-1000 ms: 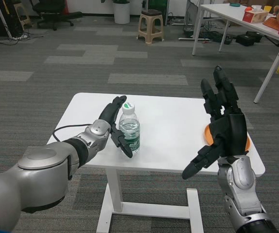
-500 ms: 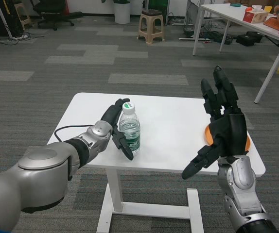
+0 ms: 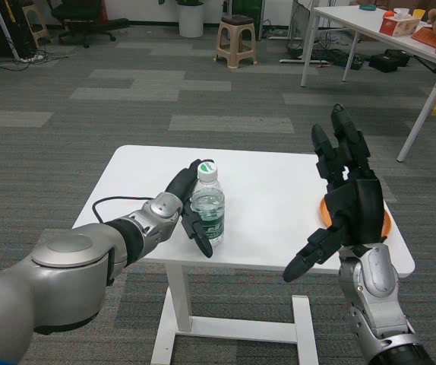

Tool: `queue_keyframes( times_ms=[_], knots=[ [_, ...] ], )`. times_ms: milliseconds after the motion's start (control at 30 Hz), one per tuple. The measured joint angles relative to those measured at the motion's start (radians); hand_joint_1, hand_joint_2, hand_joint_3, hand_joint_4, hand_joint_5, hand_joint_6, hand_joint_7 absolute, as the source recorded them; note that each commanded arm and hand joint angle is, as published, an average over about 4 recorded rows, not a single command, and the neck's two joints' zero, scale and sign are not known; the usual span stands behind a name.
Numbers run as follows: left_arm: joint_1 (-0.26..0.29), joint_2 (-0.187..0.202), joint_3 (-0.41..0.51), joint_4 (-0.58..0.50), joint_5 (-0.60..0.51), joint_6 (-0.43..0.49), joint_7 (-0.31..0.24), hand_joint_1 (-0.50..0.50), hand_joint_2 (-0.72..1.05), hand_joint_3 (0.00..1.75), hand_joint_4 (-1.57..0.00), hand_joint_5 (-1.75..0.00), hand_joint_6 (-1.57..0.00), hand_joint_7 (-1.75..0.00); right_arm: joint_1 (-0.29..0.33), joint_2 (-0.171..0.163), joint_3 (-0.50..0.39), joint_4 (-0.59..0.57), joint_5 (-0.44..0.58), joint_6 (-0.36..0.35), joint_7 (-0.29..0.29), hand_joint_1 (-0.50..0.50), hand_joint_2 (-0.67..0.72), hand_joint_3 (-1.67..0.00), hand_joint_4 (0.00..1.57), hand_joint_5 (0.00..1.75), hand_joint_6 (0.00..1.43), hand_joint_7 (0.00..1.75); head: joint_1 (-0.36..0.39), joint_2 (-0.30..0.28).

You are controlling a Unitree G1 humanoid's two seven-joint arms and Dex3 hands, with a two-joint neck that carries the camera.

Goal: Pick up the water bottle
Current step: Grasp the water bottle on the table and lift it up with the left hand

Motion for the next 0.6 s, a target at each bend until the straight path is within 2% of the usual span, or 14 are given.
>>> queue_keyframes(
  times_ms=[100,133,200,267,333,433,533,600],
  knots=[
    [0.0,-0.001,0.0,0.0,-0.001,0.0,0.001,-0.48,-0.72,0.09,-0.2,-0.13,-0.46,-0.51,0.0,-0.005,0.0,0.0,0.0,0.0,-0.001,-0.17,0.72,0.0,0.11,0.0,0.0,0.0,0.0,-0.001],
    [0.0,-0.002,0.0,0.0,-0.002,0.0,0.001,-0.48,-0.72,0.09,-0.26,-0.23,-0.56,-0.58,0.0,-0.006,0.0,0.0,0.0,0.0,-0.001,-0.17,0.72,0.0,0.11,0.0,0.0,0.0,0.0,-0.002],
    [0.0,-0.003,0.0,0.001,-0.005,0.001,0.003,-0.48,-0.72,0.09,-0.51,-0.62,-0.81,-0.8,0.0,-0.007,0.0,0.0,0.0,0.0,-0.001,-0.17,0.72,0.0,0.11,0.0,0.0,0.0,0.0,-0.002],
    [0.0,-0.004,0.0,0.002,-0.007,0.001,0.008,-0.48,-0.7,0.09,-0.91,-1.23,-1.16,-1.15,0.0,-0.007,0.0,0.0,0.0,0.0,-0.002,-0.17,0.72,0.0,0.11,0.0,0.0,0.0,0.0,-0.003],
    [0.0,-0.004,-0.001,0.002,-0.008,0.001,0.017,-0.48,-0.66,0.09,-1.16,-1.62,-1.39,-1.4,0.0,-0.007,0.0,0.0,0.0,0.0,-0.002,-0.17,0.72,0.0,0.11,0.0,0.0,0.0,0.001,-0.004],
    [0.0,-0.006,-0.004,0.003,-0.009,0.001,0.028,-0.48,-0.64,0.09,-1.31,-1.75,-1.49,-1.59,0.0,-0.007,0.0,0.0,0.0,0.0,-0.002,-0.17,0.72,0.0,0.11,0.0,0.0,0.0,0.005,-0.002],
    [0.0,-0.007,-0.007,0.006,-0.01,0.002,0.037,-0.48,-0.64,0.09,-1.44,-1.75,-1.54,-1.73,0.0,-0.007,0.0,0.0,0.001,0.0,-0.002,-0.17,0.72,0.0,0.11,0.0,0.0,0.0,0.008,-0.003],
    [0.0,-0.008,-0.008,0.011,-0.01,0.002,0.042,-0.48,-0.64,0.09,-1.48,-1.75,-1.52,-1.75,0.0,-0.007,0.0,0.0,0.001,0.0,-0.002,-0.17,0.72,0.0,0.11,0.0,0.0,0.0,0.009,-0.004]
  ],
)
